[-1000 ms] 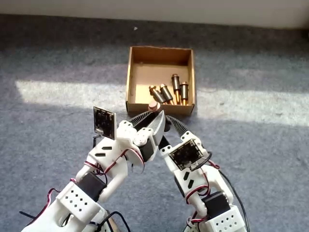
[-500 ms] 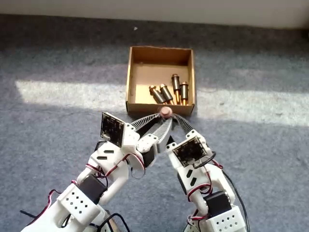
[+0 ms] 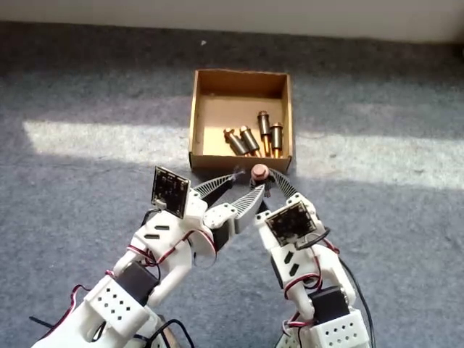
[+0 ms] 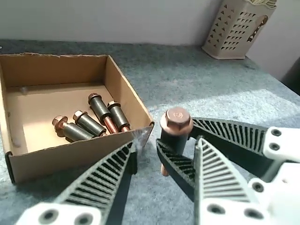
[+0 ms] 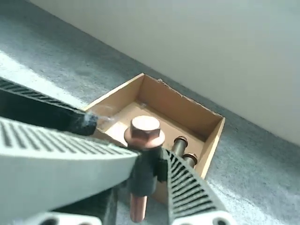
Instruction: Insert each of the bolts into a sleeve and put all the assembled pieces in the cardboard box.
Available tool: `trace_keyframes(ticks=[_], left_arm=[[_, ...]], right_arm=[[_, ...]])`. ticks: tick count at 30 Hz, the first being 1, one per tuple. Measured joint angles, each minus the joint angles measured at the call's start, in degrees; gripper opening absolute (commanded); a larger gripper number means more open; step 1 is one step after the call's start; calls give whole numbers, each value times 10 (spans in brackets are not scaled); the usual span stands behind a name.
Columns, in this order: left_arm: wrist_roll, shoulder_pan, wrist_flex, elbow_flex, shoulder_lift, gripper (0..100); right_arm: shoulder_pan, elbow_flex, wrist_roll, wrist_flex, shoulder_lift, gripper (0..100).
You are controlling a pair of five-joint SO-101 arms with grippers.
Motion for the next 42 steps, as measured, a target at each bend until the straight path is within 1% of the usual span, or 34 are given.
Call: trace_keyframes(ticks=[2, 4, 9, 11, 14, 22, 26, 27, 29, 32, 35, 38, 42], left_arm=[[0, -1, 2, 0, 0, 204], [-4, -18, 2, 0, 0, 203], [-7, -111, 11, -4, 9, 203], [-25, -147, 11, -4, 9, 203], [-46, -183, 11, 3, 8, 203], [-52, -286, 11, 65, 8, 203], [-52, -319, 11, 98, 8, 200], [-53, -328, 11, 104, 8, 187], [-53, -344, 11, 115, 8, 130], [-53, -360, 11, 125, 8, 8], [-52, -362, 11, 127, 8, 24], [-52, -362, 11, 127, 8, 2], [-52, -363, 9, 127, 5, 5]], right_arm=[[21, 0, -27, 0, 0, 5], [46, 0, -52, 0, 0, 5], [90, 0, -77, -2, -2, 5], [95, 0, -79, -2, -1, 5], [95, 0, -80, -2, -1, 5], [98, 0, -80, -2, -1, 5], [98, 0, -80, -2, -1, 5], [98, 0, -80, -2, -1, 5], [98, 0, -80, 0, -1, 5], [98, 0, -80, 5, -1, 5], [98, 0, -80, 5, -1, 5], [98, 0, -80, 5, -1, 5], [98, 0, -80, 5, -1, 5]])
